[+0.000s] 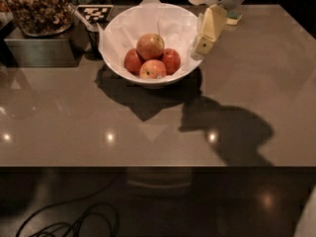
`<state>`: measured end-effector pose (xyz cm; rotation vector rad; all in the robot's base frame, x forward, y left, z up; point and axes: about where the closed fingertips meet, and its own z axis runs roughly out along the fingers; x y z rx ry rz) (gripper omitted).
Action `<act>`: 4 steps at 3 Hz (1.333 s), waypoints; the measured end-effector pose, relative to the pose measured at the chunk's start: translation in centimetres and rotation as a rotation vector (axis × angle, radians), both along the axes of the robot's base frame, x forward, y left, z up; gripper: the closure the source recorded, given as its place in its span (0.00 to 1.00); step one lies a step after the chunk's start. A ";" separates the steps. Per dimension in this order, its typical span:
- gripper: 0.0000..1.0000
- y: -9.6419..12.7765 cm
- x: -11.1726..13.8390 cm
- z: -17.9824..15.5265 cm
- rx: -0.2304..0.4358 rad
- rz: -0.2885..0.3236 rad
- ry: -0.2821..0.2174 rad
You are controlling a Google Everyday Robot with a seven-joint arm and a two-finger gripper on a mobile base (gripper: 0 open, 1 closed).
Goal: Pick apple from white bowl
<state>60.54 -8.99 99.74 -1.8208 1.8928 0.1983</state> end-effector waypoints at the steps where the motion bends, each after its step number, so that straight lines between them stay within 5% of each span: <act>1: 0.00 4.3 2.7 0.9 0.042 0.080 -0.020; 3: 0.23 4.7 3.3 1.7 0.059 0.077 -0.047; 4: 0.20 4.7 3.3 1.7 0.059 0.077 -0.047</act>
Offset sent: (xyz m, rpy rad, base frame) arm 0.0239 0.0381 0.0081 0.0374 -0.0164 0.0719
